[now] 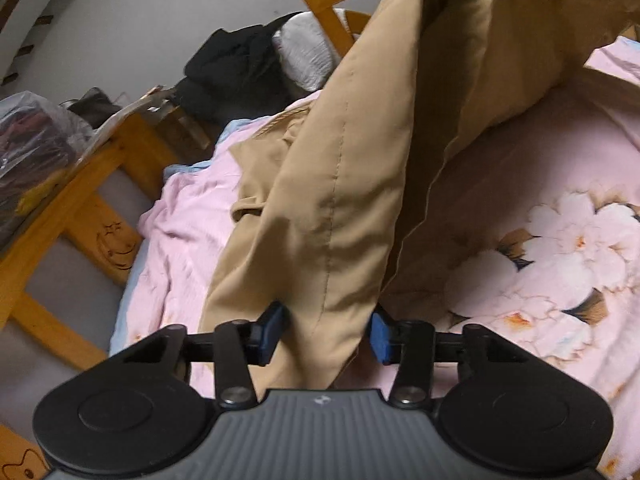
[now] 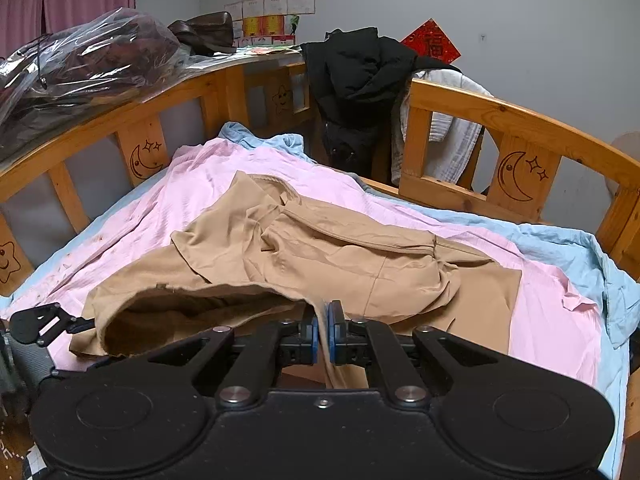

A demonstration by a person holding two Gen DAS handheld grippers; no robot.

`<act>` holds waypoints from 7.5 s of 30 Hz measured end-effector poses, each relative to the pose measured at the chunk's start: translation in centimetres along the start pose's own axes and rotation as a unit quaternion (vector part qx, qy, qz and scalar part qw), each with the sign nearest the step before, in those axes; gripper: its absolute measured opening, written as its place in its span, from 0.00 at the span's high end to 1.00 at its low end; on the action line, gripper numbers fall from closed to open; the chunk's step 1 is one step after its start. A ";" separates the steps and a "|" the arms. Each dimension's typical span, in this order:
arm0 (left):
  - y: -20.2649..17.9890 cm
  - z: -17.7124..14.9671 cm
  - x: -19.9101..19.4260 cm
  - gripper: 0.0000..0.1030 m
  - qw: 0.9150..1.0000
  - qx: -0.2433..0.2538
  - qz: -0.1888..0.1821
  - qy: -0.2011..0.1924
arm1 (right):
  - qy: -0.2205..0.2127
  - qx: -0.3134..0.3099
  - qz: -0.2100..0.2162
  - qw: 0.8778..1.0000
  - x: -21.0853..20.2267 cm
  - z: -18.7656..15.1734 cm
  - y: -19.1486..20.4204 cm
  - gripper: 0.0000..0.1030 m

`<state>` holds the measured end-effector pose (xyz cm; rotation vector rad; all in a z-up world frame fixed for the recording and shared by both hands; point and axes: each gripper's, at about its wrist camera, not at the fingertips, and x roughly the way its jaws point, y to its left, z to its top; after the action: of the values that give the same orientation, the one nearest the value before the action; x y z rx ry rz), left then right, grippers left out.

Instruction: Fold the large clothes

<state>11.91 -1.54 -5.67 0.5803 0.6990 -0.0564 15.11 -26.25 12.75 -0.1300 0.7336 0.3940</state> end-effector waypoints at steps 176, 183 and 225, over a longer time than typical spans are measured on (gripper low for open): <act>5.7 3.9 6.2 0.04 0.946 -0.315 -0.078 0.015 | -0.070 0.079 -0.173 0.979 6.1 -18.5 -0.2 0.16; 7.4 3.6 3.1 0.01 0.939 -0.337 -0.063 0.012 | -0.084 0.154 -0.142 0.974 2.4 -18.6 0.3 0.04; 14.6 -5.6 0.6 0.98 0.800 -0.590 -0.109 0.000 | -0.066 0.491 -0.151 0.856 -3.8 -23.5 -3.6 1.00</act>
<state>12.55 13.75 -2.45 -0.7138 0.6609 0.1652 -0.73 -36.64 -2.10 0.7395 0.6882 -0.3029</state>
